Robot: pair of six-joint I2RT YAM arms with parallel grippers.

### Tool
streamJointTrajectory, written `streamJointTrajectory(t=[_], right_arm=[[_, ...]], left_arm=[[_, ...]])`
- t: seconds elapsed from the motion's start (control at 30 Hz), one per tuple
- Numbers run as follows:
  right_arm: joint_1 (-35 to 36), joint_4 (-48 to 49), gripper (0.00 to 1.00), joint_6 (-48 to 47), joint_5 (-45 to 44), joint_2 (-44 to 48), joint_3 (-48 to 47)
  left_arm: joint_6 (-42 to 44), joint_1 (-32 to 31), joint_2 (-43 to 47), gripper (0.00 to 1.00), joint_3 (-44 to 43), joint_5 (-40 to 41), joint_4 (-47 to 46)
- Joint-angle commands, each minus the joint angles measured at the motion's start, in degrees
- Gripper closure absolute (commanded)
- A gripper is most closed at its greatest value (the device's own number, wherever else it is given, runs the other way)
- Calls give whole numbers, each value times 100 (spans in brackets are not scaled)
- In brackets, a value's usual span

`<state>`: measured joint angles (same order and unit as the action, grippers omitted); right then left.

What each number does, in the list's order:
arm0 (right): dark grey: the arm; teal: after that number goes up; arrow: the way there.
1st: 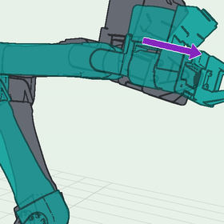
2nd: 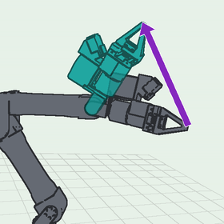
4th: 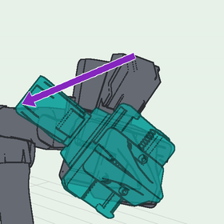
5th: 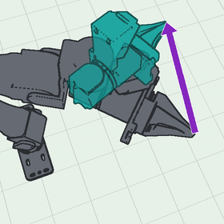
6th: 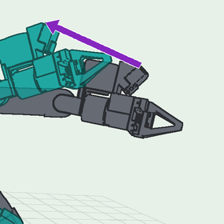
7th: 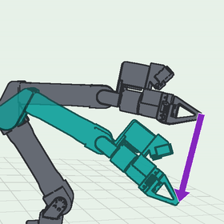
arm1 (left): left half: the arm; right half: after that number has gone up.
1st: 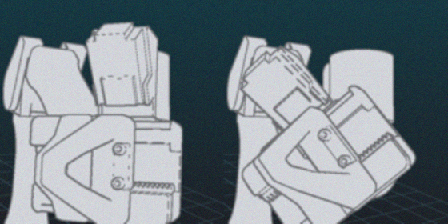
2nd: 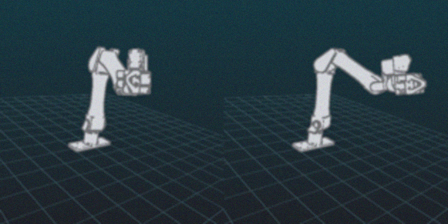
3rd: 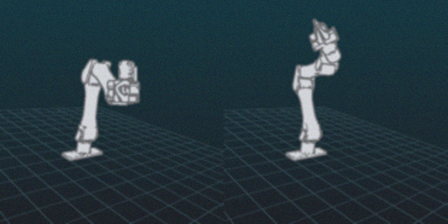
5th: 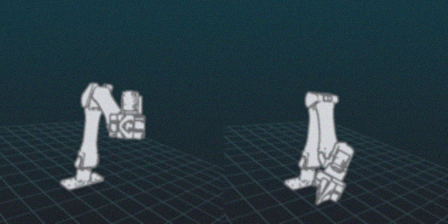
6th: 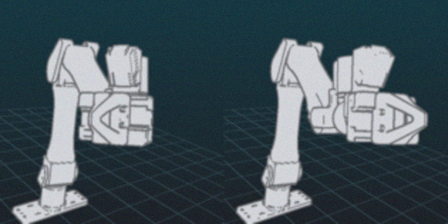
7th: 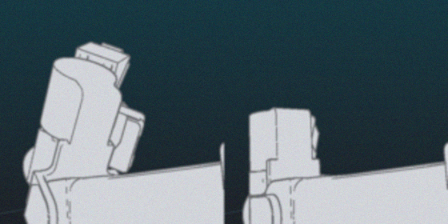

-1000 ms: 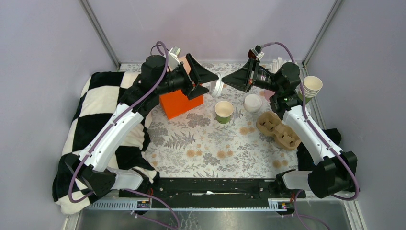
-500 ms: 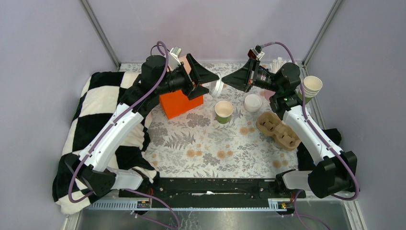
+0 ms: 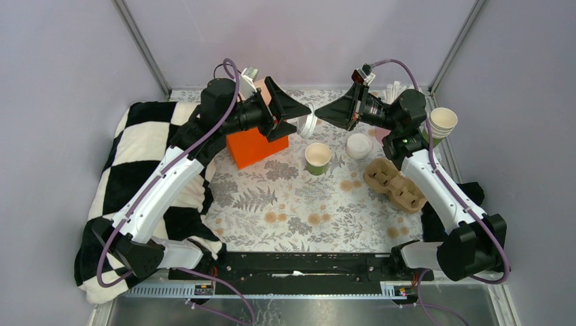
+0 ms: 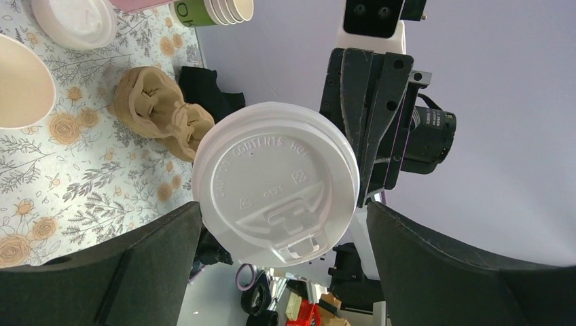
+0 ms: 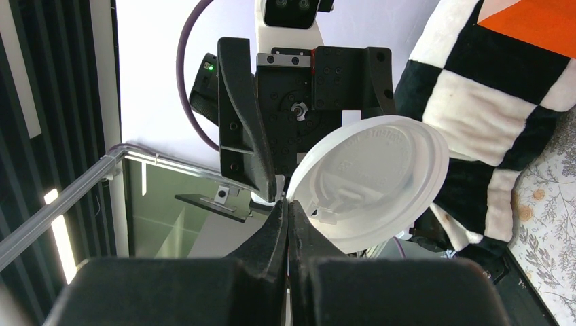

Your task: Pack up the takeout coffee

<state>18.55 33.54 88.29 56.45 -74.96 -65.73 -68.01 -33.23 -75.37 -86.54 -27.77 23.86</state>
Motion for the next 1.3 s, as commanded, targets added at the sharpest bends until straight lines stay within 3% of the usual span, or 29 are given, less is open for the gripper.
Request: streamJointTrajectory(t=[0.0,0.47,0.97,1.07,1.17,1.2,1.23,1.27], right_arm=[[52,283,100,-23,-2,95,-18],[50,246,100,-55,18,122,-27],[48,83,99,-154,21,190,54],[52,-120,86,-301,24,221,37],[1,-750,65,-779,25,285,-91],[-49,-1217,47,-1137,6,333,-203],[-153,-2337,26,-1718,-89,379,-476],[-287,-3451,16,-2352,-247,431,-735]], left_arm=[[6,-31,-1,6,-114,-130,-294],[7,-87,-109,9,-177,-111,-293],[218,-90,-124,21,-355,125,-13],[288,-91,-140,22,-384,177,42],[464,-96,-168,22,-474,286,239],[556,-100,-192,22,-524,334,333],[658,-102,-229,23,-582,386,428],[783,-111,-274,23,-648,461,541]])
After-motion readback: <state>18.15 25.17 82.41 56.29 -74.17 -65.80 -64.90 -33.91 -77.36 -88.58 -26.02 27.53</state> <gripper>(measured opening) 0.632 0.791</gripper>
